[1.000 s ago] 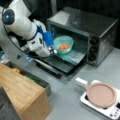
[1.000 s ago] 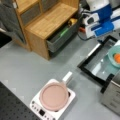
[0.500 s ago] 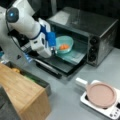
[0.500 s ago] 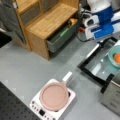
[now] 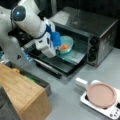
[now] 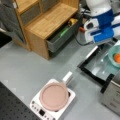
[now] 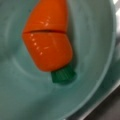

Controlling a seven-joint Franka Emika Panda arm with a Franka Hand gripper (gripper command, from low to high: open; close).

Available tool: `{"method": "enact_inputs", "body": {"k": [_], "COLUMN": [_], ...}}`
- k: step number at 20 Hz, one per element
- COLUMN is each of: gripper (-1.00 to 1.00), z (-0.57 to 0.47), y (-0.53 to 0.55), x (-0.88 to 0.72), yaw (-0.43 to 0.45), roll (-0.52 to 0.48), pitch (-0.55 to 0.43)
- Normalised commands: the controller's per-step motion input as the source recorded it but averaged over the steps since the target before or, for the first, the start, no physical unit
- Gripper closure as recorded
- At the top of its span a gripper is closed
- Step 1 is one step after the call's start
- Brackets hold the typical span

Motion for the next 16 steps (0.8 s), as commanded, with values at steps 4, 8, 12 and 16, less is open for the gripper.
{"method": "enact_inputs", "body": {"k": [4, 8, 12, 16], "gripper": [-1.00, -1.00, -1.00, -1.00], "z": [-0.01, -0.07, -0.11, -0.09], "y": [0.13, 0.14, 0.14, 0.11], "x": [0.14, 0.12, 0.09, 0.05], "yaw": [-0.068, -0.086, -0.080, -0.054], "roll": [0.092, 0.092, 0.085, 0.084], "pitch": [0.024, -0.006, -0.033, -0.056]}}
